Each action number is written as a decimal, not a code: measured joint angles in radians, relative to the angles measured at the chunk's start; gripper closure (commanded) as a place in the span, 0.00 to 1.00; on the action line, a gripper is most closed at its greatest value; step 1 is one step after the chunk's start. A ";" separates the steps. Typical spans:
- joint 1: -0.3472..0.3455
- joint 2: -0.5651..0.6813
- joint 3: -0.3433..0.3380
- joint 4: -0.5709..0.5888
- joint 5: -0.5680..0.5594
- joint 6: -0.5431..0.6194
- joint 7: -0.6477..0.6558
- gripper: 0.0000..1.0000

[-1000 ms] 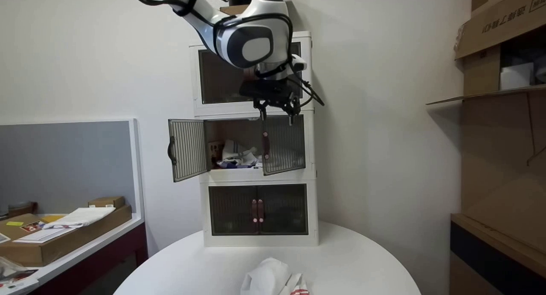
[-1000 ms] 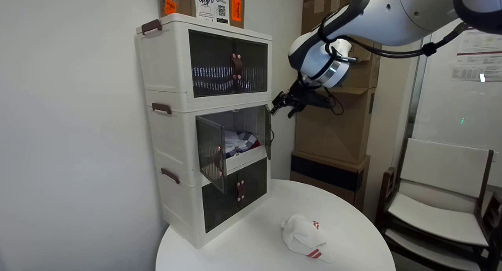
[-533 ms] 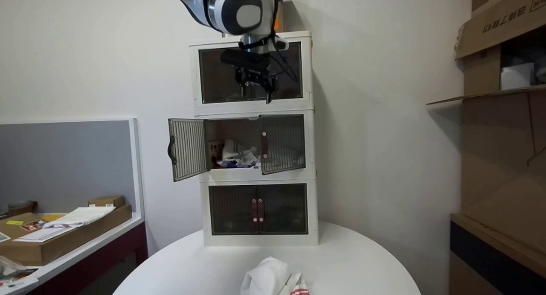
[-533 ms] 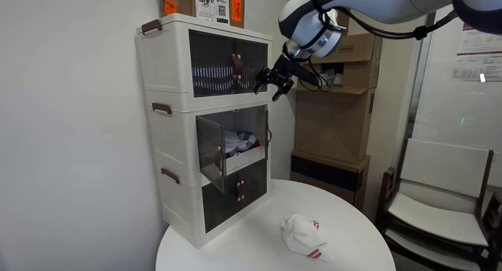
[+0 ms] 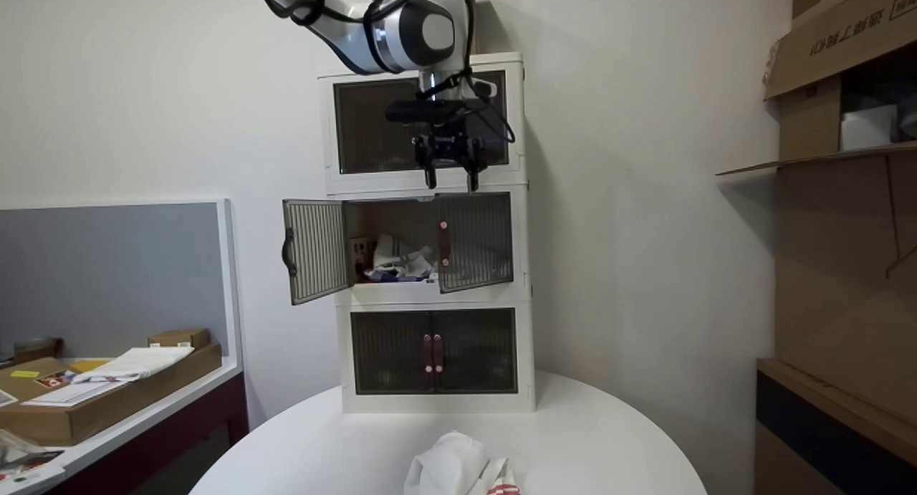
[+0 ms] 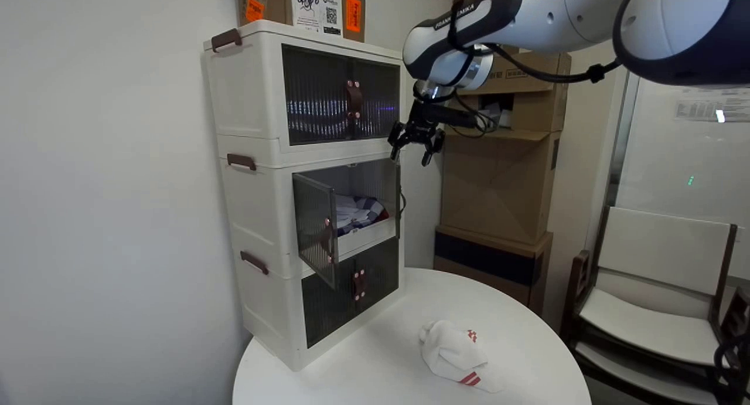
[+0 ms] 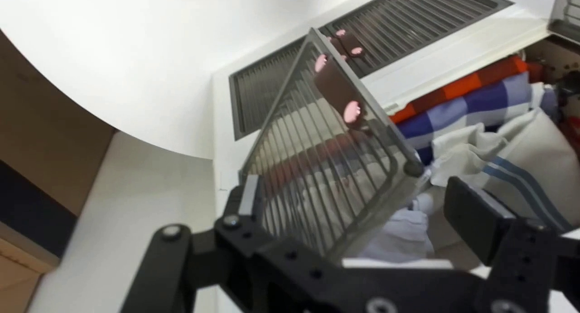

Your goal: Open the middle cabinet

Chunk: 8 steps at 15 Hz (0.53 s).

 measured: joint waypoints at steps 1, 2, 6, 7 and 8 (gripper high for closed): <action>-0.001 0.017 -0.005 0.012 -0.017 -0.018 0.017 0.00; -0.002 0.032 -0.008 0.023 -0.026 -0.034 0.029 0.00; -0.010 0.071 -0.023 0.045 -0.059 -0.073 0.057 0.00; -0.013 0.074 -0.027 0.048 -0.072 -0.080 0.057 0.00; -0.016 0.076 -0.031 0.050 -0.084 -0.083 0.057 0.00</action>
